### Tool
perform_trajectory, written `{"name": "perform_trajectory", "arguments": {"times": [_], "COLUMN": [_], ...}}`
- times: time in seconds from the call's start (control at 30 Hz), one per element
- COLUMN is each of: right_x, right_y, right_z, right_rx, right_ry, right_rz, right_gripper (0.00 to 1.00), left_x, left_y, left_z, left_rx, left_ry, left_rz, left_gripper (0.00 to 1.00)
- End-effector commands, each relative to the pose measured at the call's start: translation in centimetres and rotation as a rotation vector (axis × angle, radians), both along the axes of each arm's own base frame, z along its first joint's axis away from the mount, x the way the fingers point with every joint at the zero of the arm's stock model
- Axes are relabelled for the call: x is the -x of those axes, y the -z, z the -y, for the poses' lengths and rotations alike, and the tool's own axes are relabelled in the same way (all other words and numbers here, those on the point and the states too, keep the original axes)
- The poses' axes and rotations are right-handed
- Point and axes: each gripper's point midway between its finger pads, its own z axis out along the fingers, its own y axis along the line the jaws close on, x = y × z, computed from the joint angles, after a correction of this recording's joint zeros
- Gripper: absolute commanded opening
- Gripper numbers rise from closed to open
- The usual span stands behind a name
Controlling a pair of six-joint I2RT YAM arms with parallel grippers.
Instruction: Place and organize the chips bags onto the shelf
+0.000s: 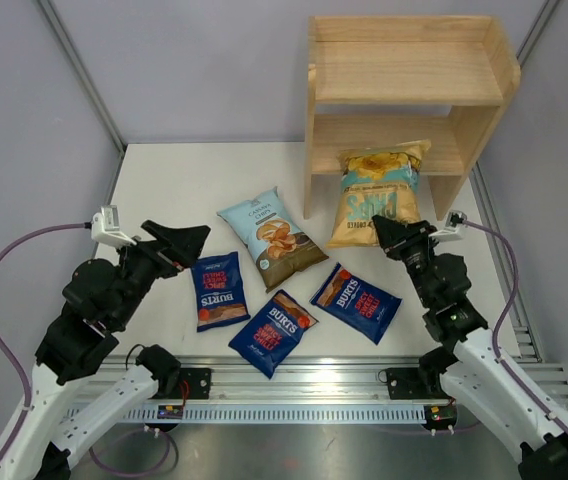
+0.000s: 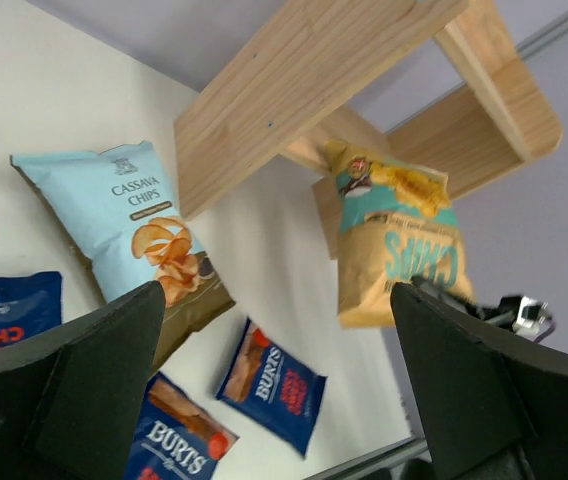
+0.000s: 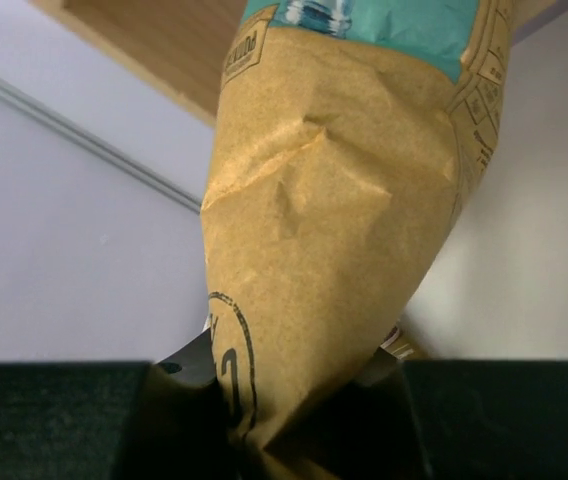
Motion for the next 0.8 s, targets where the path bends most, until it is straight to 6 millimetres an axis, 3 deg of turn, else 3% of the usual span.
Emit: {"name": "perform_trajectory", "arguments": {"times": [0.0, 0.03, 0.07, 0.1, 0.13, 0.17, 0.2, 0.3, 0.33, 0.5, 0.53, 0.57, 0.77], "right_x": [-0.9, -1.0, -2.1, -3.6, -3.6, -4.3, -6.1, -8.6, -9.1, -12.6, -13.0, -13.9, -15.6], "right_y": [-6.2, -7.3, -7.7, -6.7, -7.3, -7.9, -6.7, -6.3, -7.3, -5.7, -6.0, -4.6, -2.4], "right_z": [-0.1, -0.6, 0.6, 0.6, 0.0, 0.6, 2.2, 4.4, 4.4, 7.0, 7.7, 8.0, 10.8], "right_rx": [-0.081, -0.071, -0.078, -0.072, -0.068, -0.107, -0.120, -0.128, -0.119, -0.184, -0.188, -0.216, -0.290], "right_ry": [-0.075, -0.128, -0.105, -0.121, -0.198, -0.208, -0.175, -0.170, -0.191, -0.187, -0.192, -0.190, -0.083], "right_rz": [0.128, 0.143, 0.143, 0.094, 0.096, 0.105, 0.060, 0.032, 0.038, -0.066, -0.076, -0.133, -0.216], "right_gripper": [0.21, 0.21, 0.21, 0.21, 0.21, 0.21, 0.21, 0.21, 0.21, 0.24, 0.26, 0.29, 0.45], "left_x": [1.2, 1.4, 1.8, 2.0, 2.2, 2.6, 2.9, 3.7, 3.8, 4.3, 4.3, 4.3, 4.1], "left_y": [0.7, 0.8, 0.6, 0.9, 0.9, 1.2, 1.1, 1.2, 1.3, 2.2, 2.8, 3.0, 4.7], "left_z": [0.4, 0.5, 0.9, 1.1, 1.2, 1.7, 1.7, 1.5, 1.5, 0.9, 0.9, 0.8, 0.4], "left_rx": [-0.158, -0.174, -0.195, -0.217, -0.231, -0.257, -0.271, -0.313, -0.323, -0.382, -0.391, -0.402, -0.450], "left_ry": [0.093, 0.109, 0.146, 0.167, 0.184, 0.225, 0.241, 0.272, 0.278, 0.291, 0.293, 0.292, 0.285], "left_rz": [0.011, 0.009, 0.022, 0.016, 0.017, 0.020, 0.023, 0.036, 0.039, 0.044, 0.035, 0.035, 0.027], "left_gripper": [0.99, 0.99, 0.99, 0.99, 0.99, 0.99, 0.99, 0.99, 0.99, 0.99, 0.99, 0.99, 0.99]}}
